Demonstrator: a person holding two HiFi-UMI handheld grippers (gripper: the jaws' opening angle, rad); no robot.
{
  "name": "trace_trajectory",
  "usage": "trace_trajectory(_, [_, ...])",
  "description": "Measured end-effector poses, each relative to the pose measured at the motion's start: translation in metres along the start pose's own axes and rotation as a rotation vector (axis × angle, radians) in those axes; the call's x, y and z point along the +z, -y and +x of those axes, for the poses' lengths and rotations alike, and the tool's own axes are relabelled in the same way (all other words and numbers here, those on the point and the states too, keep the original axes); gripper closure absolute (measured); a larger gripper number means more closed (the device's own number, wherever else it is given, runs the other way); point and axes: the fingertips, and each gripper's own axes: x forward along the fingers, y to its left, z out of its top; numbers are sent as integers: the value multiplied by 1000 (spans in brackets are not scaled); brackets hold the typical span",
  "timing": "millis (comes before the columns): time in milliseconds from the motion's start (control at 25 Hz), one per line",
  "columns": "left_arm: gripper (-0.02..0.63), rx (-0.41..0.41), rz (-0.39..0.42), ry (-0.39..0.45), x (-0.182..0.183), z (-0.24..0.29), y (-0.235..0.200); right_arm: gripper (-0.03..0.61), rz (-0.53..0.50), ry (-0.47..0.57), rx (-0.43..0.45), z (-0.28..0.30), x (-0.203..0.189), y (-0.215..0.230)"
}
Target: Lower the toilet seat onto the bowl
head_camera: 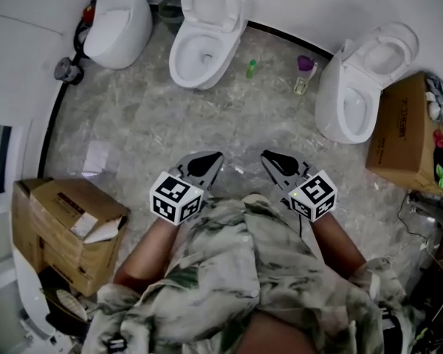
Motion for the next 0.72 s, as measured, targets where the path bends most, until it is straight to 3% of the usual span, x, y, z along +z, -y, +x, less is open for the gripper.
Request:
trace_trajectory(80, [591,-8,6,0,9,-14,-35,480,-15,-7,-23,32,17,-1])
trace_trajectory(440, [591,-35,24,3,36,-74,-167,471,-46,-21,-117,159,84,4])
trace_trajectory(720, [591,-51,-33,28,46,-94,-228,477,-70,-42,-141,218,121,14])
